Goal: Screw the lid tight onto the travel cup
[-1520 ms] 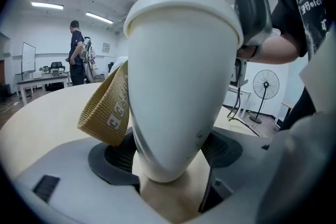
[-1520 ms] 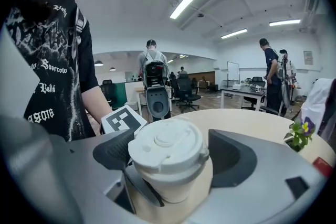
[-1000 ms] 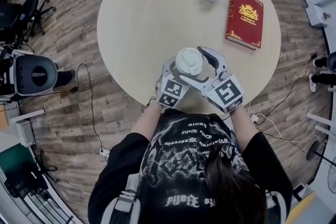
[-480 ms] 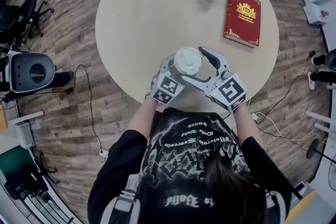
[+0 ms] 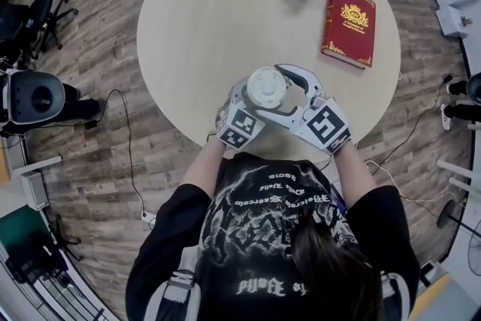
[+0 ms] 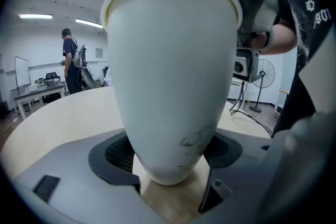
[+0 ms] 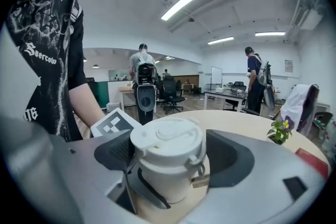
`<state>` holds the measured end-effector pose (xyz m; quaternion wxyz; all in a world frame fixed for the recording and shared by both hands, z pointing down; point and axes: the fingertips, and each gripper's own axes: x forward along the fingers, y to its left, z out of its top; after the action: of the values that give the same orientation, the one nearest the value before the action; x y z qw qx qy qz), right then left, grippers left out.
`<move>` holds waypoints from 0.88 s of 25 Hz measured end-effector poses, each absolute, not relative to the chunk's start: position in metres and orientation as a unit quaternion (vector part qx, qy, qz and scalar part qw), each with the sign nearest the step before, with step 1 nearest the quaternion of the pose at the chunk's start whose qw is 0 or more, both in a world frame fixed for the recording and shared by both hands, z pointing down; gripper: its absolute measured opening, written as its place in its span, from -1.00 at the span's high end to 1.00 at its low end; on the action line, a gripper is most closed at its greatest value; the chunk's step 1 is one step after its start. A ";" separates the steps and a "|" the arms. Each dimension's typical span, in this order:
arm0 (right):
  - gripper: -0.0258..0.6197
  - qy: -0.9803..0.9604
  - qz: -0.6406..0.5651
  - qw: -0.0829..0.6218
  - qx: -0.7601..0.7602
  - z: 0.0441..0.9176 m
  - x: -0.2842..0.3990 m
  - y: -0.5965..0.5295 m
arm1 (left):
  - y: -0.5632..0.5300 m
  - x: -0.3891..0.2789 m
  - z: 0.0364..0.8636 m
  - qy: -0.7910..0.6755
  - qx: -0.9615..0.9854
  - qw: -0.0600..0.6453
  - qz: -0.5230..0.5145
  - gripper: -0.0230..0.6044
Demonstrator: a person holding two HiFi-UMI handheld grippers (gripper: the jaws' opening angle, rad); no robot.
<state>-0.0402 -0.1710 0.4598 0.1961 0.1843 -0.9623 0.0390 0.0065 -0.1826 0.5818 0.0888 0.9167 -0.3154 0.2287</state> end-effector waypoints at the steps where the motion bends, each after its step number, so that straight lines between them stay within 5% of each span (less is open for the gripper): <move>1: -0.40 -0.960 0.041 0.190 0.203 0.460 -0.041 -0.171 | -0.183 0.006 0.583 -0.319 0.915 0.088 0.230 -0.34; 9: -0.41 -0.948 0.066 0.164 0.266 0.461 -0.035 -0.170 | -0.181 0.009 0.585 -0.311 0.916 0.082 0.238 -0.35; 22: -0.45 -0.927 0.104 0.097 0.346 0.448 0.038 -0.148 | -0.143 -0.048 0.591 -0.419 0.858 0.235 0.182 -0.35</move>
<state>0.0379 -0.1484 0.4476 0.0975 0.3463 -0.9273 0.1035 -0.0477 -0.1428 0.5914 0.2354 0.8579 -0.4190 0.1816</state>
